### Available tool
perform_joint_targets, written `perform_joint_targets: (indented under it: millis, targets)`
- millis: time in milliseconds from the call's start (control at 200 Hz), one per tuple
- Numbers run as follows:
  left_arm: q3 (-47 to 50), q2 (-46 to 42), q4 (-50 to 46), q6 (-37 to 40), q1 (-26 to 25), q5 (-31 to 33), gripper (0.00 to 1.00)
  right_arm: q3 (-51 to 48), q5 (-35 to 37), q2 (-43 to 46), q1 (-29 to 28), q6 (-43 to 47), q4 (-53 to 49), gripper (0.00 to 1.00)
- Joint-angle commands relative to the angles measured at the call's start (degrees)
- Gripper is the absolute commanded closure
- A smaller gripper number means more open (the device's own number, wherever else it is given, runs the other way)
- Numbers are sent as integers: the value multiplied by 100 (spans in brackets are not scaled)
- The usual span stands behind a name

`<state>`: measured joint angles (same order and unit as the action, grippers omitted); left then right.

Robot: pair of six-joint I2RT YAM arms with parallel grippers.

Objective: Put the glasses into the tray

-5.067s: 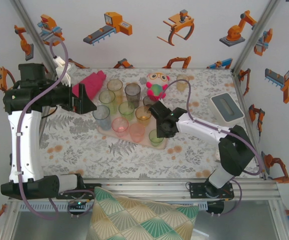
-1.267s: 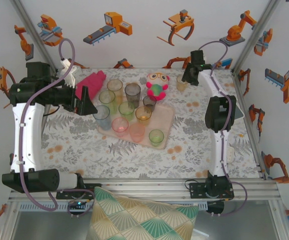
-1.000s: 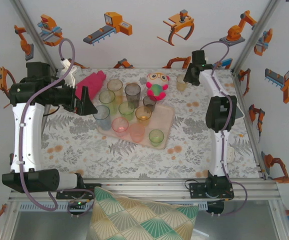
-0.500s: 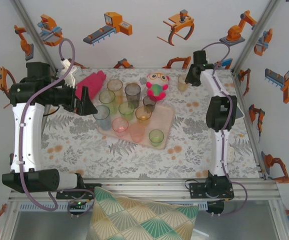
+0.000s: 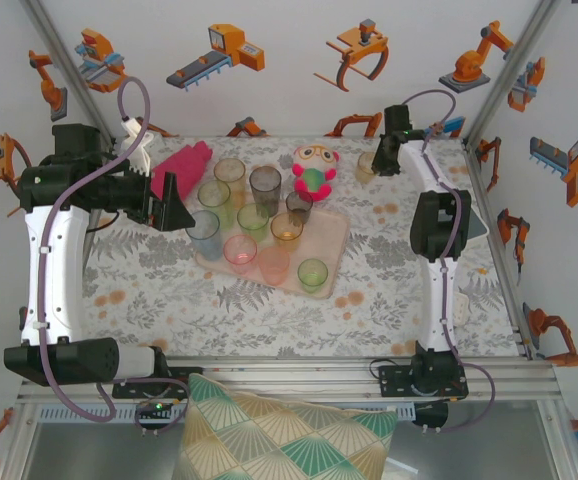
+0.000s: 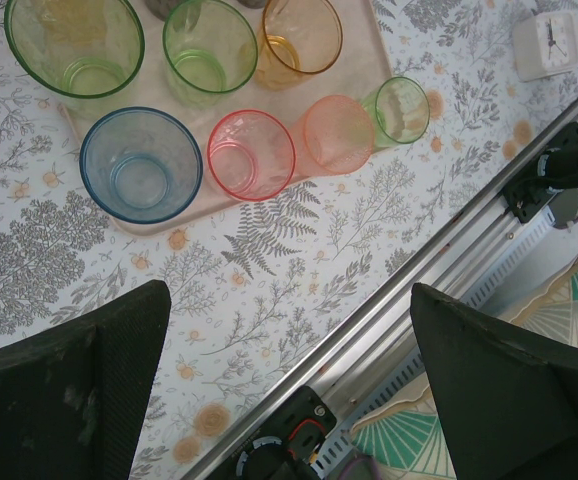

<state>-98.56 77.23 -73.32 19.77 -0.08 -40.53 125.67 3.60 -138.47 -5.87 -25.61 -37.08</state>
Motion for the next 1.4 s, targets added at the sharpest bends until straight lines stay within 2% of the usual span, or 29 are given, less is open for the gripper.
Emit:
perform_joint_targets:
  millis: [0,275,791,1087,1397]
  targets:
    - [-75,-5,-104,123,-27,-88,3,169,-43,0,16,38,-113,81]
    - [-58,-33,-103,124,-32,-89,3,196,-26,91,17,53,-99,88]
    - [-57,-34,30,-1,-28,154,3,-34,-96,567,16,98,-59,91]
    - [-144,-11,55,-26,-27,147,3,-627,-131,1176,17,196,15,91]
    - [-190,-41,112,-104,-36,142,3,-1657,-193,2225,-122,201,130,91]
